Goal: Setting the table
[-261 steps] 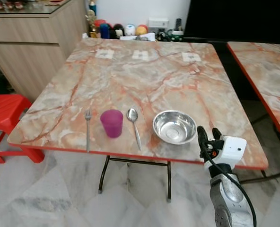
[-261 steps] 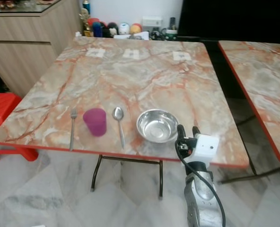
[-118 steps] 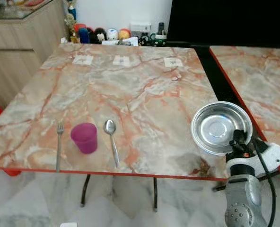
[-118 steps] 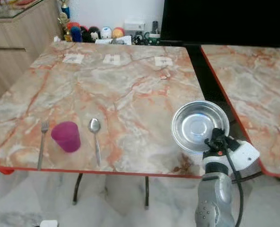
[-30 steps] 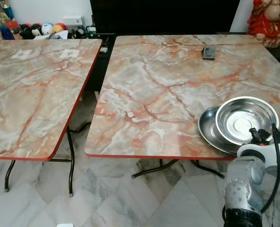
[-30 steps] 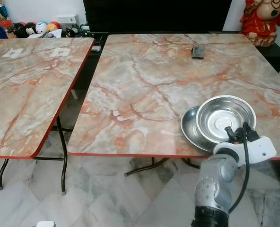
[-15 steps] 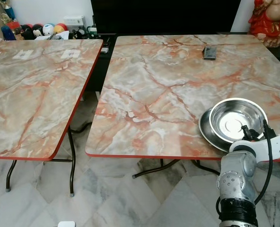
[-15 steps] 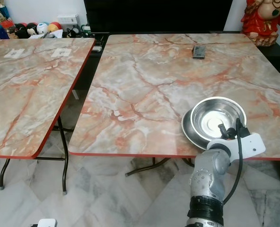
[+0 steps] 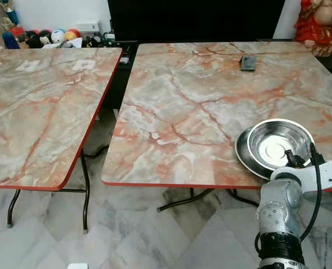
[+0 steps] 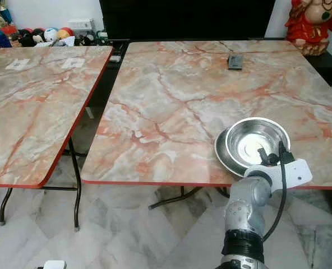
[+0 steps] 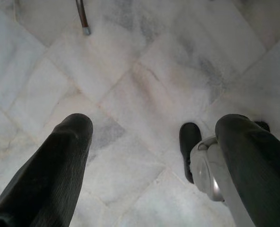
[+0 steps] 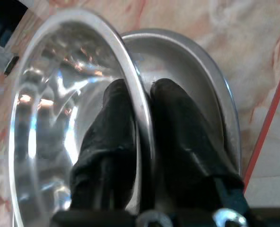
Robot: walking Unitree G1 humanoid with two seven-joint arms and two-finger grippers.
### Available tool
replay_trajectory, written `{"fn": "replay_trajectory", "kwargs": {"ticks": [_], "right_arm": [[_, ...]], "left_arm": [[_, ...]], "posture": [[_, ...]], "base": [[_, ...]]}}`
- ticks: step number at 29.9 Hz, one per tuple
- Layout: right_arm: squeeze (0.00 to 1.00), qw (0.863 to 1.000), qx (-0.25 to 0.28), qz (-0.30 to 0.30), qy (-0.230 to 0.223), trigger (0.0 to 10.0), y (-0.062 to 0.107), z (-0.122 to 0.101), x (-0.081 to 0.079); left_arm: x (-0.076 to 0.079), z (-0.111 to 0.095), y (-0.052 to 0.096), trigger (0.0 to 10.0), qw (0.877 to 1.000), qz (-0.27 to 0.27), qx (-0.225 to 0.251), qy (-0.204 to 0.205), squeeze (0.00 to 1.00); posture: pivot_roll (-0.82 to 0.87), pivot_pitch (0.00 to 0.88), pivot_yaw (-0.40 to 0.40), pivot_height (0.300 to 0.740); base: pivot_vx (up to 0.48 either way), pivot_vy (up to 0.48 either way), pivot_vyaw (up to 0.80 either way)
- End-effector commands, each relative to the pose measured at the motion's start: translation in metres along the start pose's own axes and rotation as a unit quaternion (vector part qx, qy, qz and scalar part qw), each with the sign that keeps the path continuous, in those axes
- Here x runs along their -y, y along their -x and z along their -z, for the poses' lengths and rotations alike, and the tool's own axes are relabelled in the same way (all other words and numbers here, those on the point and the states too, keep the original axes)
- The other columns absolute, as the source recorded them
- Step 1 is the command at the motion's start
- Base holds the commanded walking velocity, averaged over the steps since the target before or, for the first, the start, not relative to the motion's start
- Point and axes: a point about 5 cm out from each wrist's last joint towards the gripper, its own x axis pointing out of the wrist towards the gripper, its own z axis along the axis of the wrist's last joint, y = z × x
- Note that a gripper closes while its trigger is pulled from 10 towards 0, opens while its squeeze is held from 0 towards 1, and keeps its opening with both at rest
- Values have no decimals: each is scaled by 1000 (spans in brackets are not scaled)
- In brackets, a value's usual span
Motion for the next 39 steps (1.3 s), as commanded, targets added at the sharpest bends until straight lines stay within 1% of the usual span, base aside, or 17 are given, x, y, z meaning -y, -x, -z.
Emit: {"fn": "replay_trajectory", "kwargs": {"ticks": [1, 2, 3, 4, 5, 13, 15, 21, 27, 35, 36, 37, 38, 39], "right_arm": [[514, 1000, 3, 0, -9, 10000, -2, -2, -4], [502, 1000, 3, 0, -9, 10000, -2, -2, -4], [424, 1000, 3, 1, -9, 10000, -2, -2, -4], [424, 1000, 3, 1, -9, 10000, -2, -2, -4], [0, 1000, 2, 1, -9, 10000, -3, -1, -5], [0, 1000, 1, -1, -13, 10000, -3, 0, -7], [0, 1000, 3, -2, -14, 10000, -3, -1, -8], [0, 1000, 8, -4, -13, 10000, -1, -2, -9], [0, 1000, 12, -6, -8, 10000, 0, -2, -9], [0, 1000, 4, -3, -4, 10000, 5, 3, -6], [137, 1000, 4, -3, -5, 10000, 6, 3, -6], [749, 1000, 4, -3, -6, 10000, 6, 3, -6], [812, 1000, 4, -3, -6, 10000, 7, 3, -5], [812, 1000, 4, -3, -5, 10000, 7, 3, -5]], "left_arm": [[-6, 11, 5, 10000, 1000, -6, -24, 6, 0], [-7, 11, 5, 10000, 1000, -7, -24, 6, 0], [-7, 11, 5, 10000, 1000, -7, -24, 7, 0], [-7, 11, 5, 10000, 1000, -7, -24, 7, 0], [-7, 11, 5, 10000, 1000, -7, -25, 7, 0], [-6, 11, 4, 10000, 1000, -7, -24, 8, 0], [-1, 7, 2, 10000, 1000, -5, -19, 7, 0], [3, 3, 0, 10000, 1000, -2, -11, 6, 0], [3, 2, 0, 10000, 1000, 1, -6, 6, 0], [1, 5, 2, 10000, 1000, 3, -5, 6, 0], [1, 5, 2, 10000, 1000, 3, -5, 6, 0], [1, 5, 2, 10000, 1000, 3, -5, 6, 0], [1, 5, 2, 10000, 1000, 3, -5, 6, 0], [1, 6, 2, 10000, 1000, 3, -6, 6, 0]], "posture": [[18, 116, 36, 740], [18, 116, 36, 740], [18, 116, 36, 740], [18, 116, 36, 740], [18, 116, 36, 740], [20, 121, 35, 740], [19, 120, 36, 740], [18, 121, 38, 740], [15, 121, 38, 740], [11, 124, 37, 740], [11, 125, 37, 740], [11, 125, 37, 740], [11, 125, 37, 740], [10, 125, 36, 740]], "base": [[0, 0, 0], [0, 0, 0], [0, 0, 0], [0, 0, 0], [0, 0, 0], [0, 0, 0], [0, 0, 0], [0, 0, 0], [0, 0, 0], [0, 0, 0], [0, 0, 0], [0, 0, 0], [0, 0, 0], [0, 0, 0]]}}
